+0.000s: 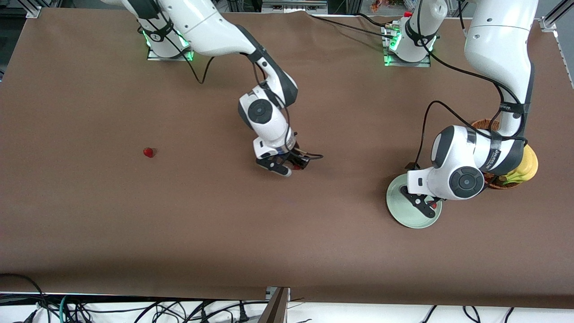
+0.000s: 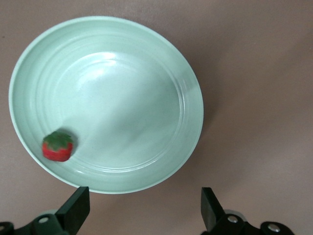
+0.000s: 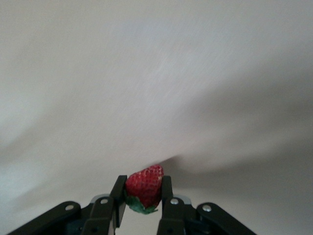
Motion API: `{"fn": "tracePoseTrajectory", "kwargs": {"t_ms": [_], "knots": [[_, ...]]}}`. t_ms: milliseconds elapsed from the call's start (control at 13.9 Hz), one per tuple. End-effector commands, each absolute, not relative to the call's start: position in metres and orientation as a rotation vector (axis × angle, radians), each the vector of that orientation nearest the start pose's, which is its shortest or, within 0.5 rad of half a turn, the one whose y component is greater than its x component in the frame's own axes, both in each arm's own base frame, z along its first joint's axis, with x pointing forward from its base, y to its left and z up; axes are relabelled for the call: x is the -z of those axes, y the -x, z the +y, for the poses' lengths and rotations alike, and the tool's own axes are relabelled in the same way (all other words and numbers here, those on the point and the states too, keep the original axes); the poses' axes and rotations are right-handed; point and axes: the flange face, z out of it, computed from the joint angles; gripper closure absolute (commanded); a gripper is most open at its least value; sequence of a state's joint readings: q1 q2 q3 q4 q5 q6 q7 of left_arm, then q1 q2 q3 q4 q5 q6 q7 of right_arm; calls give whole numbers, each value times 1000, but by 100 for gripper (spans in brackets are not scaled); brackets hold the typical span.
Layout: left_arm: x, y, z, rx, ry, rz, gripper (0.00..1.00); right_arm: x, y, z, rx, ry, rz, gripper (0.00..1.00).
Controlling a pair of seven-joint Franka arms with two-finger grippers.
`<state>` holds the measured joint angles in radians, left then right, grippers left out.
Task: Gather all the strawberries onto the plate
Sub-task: 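Carry the second strawberry mid-table with the right gripper and release it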
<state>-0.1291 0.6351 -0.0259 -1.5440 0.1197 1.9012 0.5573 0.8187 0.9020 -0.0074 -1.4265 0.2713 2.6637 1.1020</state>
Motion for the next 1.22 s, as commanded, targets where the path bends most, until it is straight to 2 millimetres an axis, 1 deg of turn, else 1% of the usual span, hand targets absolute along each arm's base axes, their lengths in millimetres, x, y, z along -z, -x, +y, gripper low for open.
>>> {"fn": "tracePoseTrajectory", "kwargs": {"t_ms": [0,72,144,216,288,360,432,503,575,647,719,791,863,935,1007,1151], "knots": [[-269,-658,-98,-463,2850,1167,0,-178,-515,586,88,2601,764,94],[-270,-658,-100,-460,2851,1169,0,-180,-516,588,93,2596,758,85],[-270,-658,-100,-460,2852,1164,0,-183,-516,589,94,2598,751,28],[-268,-657,-101,-459,2856,1164,0,-185,-519,587,119,2615,721,0],[-268,-656,-103,-457,2877,1160,0,-192,-524,584,151,2628,687,0],[-268,-655,-105,-451,2905,1147,0,-203,-533,577,160,2642,681,0],[-268,-654,-107,-451,2933,1126,0,-212,-549,559,140,2690,679,0],[-269,-653,-108,-447,2949,1093,0,-229,-566,539,112,2753,618,0],[-269,-650,-118,-451,2960,1059,0,-242,-581,514,70,2824,517,0],[-272,-646,-137,-447,2983,1002,0,-258,-598,484,12,2888,421,0],[-274,-642,-153,-444,3017,887,0,-273,-612,452,-66,2946,320,0],[-275,-638,-179,-436,3049,776,0,-285,-624,419,-137,2983,233,0],[-276,-631,-211,-414,3067,689,0,-294,-636,385,-207,3005,182,0],[-277,-627,-236,-369,3094,566,0,-299,-644,354,-280,3020,158,0],[-271,-622,-256,-339,3112,443,0,-303,-651,321,-349,3037,156,0],[-267,-604,-309,-283,3124,220,0,-300,-658,256,-430,3080,106,0]]}}
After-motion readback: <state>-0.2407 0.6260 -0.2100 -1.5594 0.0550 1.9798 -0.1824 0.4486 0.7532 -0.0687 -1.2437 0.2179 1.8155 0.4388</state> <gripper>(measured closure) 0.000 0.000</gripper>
